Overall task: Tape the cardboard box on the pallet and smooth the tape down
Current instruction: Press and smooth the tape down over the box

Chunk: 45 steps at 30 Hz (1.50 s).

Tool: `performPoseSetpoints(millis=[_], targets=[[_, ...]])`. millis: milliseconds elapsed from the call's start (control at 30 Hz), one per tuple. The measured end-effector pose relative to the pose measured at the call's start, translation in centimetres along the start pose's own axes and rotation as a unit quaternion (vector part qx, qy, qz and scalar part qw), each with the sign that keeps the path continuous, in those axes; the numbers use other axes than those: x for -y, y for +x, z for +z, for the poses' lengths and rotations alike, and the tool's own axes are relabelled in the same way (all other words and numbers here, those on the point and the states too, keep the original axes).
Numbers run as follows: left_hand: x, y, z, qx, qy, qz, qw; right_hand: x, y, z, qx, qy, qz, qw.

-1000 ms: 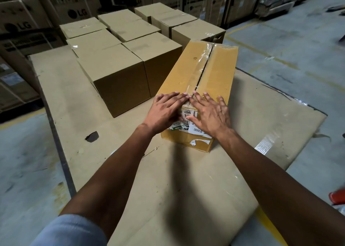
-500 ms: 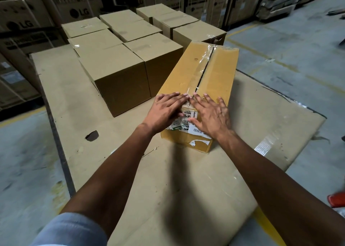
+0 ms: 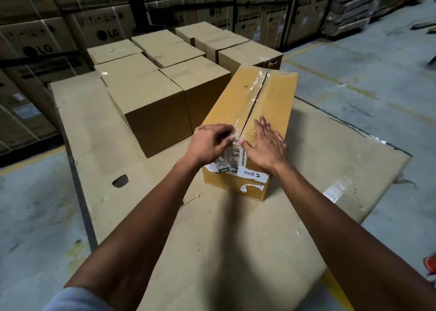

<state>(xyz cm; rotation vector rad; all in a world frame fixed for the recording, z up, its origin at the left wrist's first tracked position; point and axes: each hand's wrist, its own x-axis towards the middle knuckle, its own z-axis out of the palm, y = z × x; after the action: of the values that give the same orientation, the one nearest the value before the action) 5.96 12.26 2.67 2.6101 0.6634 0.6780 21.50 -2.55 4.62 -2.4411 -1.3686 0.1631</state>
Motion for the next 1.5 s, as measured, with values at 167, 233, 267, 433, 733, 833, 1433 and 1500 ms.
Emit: performPoseSetpoints(millis=[167,233,267,433,733,833,1433,1500], targets=[[-1.4,2.8,-1.7,0.12,0.008,-0.119,0.986,0.4,1.8,-0.8,0.062,0.008,0.089,0.994],[-1.9,3.5,-1.8,0.117,0.0,-0.165,0.979,0.4,2.1,-0.8,0.066,0.006,0.109,0.992],[-2.2,3.7,-1.6,0.097,0.003,-0.182,0.978,0.5,2.2,-0.5,0.052,-0.003,0.115,0.992],[-3.0,3.4,-0.1,-0.002,0.054,-0.203,0.978,1.2,2.0,1.0,-0.018,-0.05,0.125,0.991],[-0.9,3.7,-1.3,0.165,-0.011,-0.176,0.97,0.3,1.9,-0.4,0.069,-0.011,0.1,0.993],[-1.8,3.6,-0.4,0.105,0.012,-0.193,0.976,0.0,2.1,-0.6,0.087,0.004,0.097,0.991],[-2.7,3.1,0.9,0.01,0.036,-0.213,0.976,1.1,2.1,0.7,0.015,-0.055,0.109,0.992],[-2.7,2.9,1.6,-0.001,0.061,-0.203,0.977,1.1,2.1,0.7,0.005,-0.063,0.102,0.993]])
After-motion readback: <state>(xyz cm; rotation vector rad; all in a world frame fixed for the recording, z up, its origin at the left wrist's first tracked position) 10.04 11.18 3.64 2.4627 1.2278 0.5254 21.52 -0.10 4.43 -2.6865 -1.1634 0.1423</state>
